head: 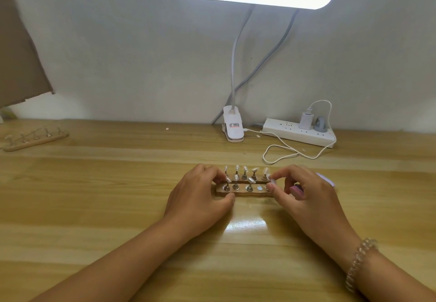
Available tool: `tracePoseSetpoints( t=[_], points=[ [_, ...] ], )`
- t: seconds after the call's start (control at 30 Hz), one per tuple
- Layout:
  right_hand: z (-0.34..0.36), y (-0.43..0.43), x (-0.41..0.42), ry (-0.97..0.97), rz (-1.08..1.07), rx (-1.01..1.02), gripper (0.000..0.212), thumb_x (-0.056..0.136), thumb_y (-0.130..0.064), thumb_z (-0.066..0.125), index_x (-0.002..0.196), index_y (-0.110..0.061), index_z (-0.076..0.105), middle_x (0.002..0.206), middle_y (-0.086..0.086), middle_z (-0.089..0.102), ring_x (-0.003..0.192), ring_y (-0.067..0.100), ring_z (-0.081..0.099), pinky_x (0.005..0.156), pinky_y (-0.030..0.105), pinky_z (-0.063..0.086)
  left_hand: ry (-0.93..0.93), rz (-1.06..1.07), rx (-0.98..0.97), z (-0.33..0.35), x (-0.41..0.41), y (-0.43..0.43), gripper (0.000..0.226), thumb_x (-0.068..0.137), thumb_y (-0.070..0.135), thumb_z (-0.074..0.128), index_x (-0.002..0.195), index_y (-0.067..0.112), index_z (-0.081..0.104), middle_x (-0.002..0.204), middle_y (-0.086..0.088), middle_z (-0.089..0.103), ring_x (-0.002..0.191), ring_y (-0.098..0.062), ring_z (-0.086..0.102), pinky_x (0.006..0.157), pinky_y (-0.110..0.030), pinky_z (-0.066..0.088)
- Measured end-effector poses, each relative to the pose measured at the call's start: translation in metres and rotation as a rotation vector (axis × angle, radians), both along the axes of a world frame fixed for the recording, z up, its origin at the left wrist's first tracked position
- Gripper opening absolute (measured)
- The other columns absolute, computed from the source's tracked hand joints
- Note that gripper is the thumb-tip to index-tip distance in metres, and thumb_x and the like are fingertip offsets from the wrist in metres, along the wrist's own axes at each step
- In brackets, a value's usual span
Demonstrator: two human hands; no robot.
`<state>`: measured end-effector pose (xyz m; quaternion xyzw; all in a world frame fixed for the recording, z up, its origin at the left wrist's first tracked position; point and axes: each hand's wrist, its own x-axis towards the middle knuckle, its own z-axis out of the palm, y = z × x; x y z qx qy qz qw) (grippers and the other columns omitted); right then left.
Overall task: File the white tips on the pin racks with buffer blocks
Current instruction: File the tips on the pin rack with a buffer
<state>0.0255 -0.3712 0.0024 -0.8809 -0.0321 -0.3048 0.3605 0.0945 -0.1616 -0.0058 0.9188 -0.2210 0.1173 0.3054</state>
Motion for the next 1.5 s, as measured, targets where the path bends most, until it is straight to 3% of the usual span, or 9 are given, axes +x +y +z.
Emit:
tracePoseSetpoints(
  t=[0.1, 0.3, 0.47, 0.77, 0.93, 1.07, 1.27, 1.37, 1.5],
  points=[
    [0.001, 0.002, -0.002, 0.007, 0.002, -0.033, 0.01, 0.082, -0.028, 0.074, 0.086, -0.034, 0.067, 0.076, -0.012, 0.054, 0.079, 0.01, 0.058, 0.07, 0.037, 0.055, 0.004, -0.024, -0.004, 0.001, 0.0, 0.0, 0.018, 0.079, 0.051, 0.068, 0.087, 0.043, 0.054, 0.096, 0.022, 0.054, 0.089, 0.004, 0.049, 0.068, -0.01, 0.034],
    [0.001, 0.003, -0.002, 0.001, -0.011, -0.116, 0.008, 0.083, -0.032, 0.074, 0.088, -0.034, 0.068, 0.076, -0.015, 0.049, 0.071, -0.003, 0.053, 0.058, 0.027, 0.043, 0.004, -0.12, -0.014, -0.003, -0.001, -0.002, 0.019, 0.076, 0.047, 0.069, 0.092, 0.038, 0.064, 0.087, 0.021, 0.051, 0.082, 0.008, 0.049, 0.066, -0.014, 0.035],
    [0.001, 0.004, -0.003, 0.011, -0.031, -0.168, 0.01, 0.082, -0.033, 0.074, 0.09, -0.034, 0.068, 0.078, -0.017, 0.047, 0.074, -0.002, 0.053, 0.056, 0.023, 0.037, -0.026, -0.164, -0.041, -0.002, -0.002, -0.002, 0.017, 0.073, 0.046, 0.066, 0.088, 0.039, 0.06, 0.087, 0.02, 0.05, 0.084, 0.001, 0.052, 0.07, -0.019, 0.042],
    [0.002, 0.005, -0.006, 0.045, -0.006, -0.232, 0.021, 0.081, -0.035, 0.072, 0.102, -0.036, 0.066, 0.083, -0.017, 0.046, 0.076, -0.001, 0.052, 0.056, 0.024, 0.043, -0.12, -0.159, -0.016, -0.002, -0.004, -0.003, 0.017, 0.074, 0.045, 0.065, 0.088, 0.039, 0.059, 0.087, 0.02, 0.05, 0.09, 0.0, 0.05, 0.073, -0.019, 0.044],
    [0.005, 0.011, -0.012, 0.055, 0.058, -0.34, 0.033, 0.081, -0.034, 0.07, 0.114, -0.038, 0.064, 0.087, -0.017, 0.044, 0.065, 0.001, 0.049, 0.052, 0.025, 0.045, -0.132, -0.142, -0.011, -0.001, -0.003, -0.002, 0.017, 0.073, 0.042, 0.067, 0.088, 0.04, 0.059, 0.087, 0.02, 0.05, 0.09, 0.002, 0.049, 0.073, -0.014, 0.04],
    [0.007, 0.014, -0.014, 0.055, 0.064, -0.389, 0.025, 0.085, -0.035, 0.066, 0.109, -0.036, 0.068, 0.087, -0.017, 0.046, 0.065, 0.009, 0.055, 0.049, 0.033, 0.049, -0.132, -0.142, -0.01, -0.001, -0.004, -0.003, 0.016, 0.074, 0.042, 0.067, 0.088, 0.039, 0.059, 0.087, 0.02, 0.05, 0.089, 0.002, 0.049, 0.073, -0.013, 0.038],
    [0.009, 0.015, -0.014, 0.037, 0.076, -0.402, 0.017, 0.085, -0.038, 0.062, 0.101, -0.035, 0.066, 0.087, -0.017, 0.046, 0.061, 0.01, 0.053, 0.047, 0.034, 0.048, -0.132, -0.121, 0.006, 0.002, -0.005, -0.003, 0.016, 0.074, 0.041, 0.068, 0.087, 0.041, 0.058, 0.085, 0.02, 0.05, 0.087, 0.002, 0.048, 0.077, -0.017, 0.036],
    [0.009, 0.018, -0.015, 0.028, 0.074, -0.393, 0.015, 0.085, -0.036, 0.064, 0.099, -0.035, 0.065, 0.088, -0.018, 0.045, 0.061, 0.007, 0.053, 0.046, 0.03, 0.046, -0.101, -0.087, -0.006, 0.001, -0.004, -0.003, 0.015, 0.075, 0.041, 0.067, 0.089, 0.037, 0.062, 0.085, 0.019, 0.051, 0.085, 0.001, 0.048, 0.079, -0.022, 0.035],
    [0.008, 0.021, -0.016, 0.017, 0.12, -0.363, 0.017, 0.084, -0.03, 0.072, 0.099, -0.031, 0.065, 0.085, -0.026, 0.041, 0.07, -0.012, 0.048, 0.048, 0.015, 0.035, -0.062, -0.061, -0.018, 0.001, -0.002, -0.003, 0.017, 0.08, 0.04, 0.069, 0.096, 0.035, 0.065, 0.09, 0.018, 0.053, 0.09, -0.003, 0.049, 0.085, -0.026, 0.041]
  ],
)
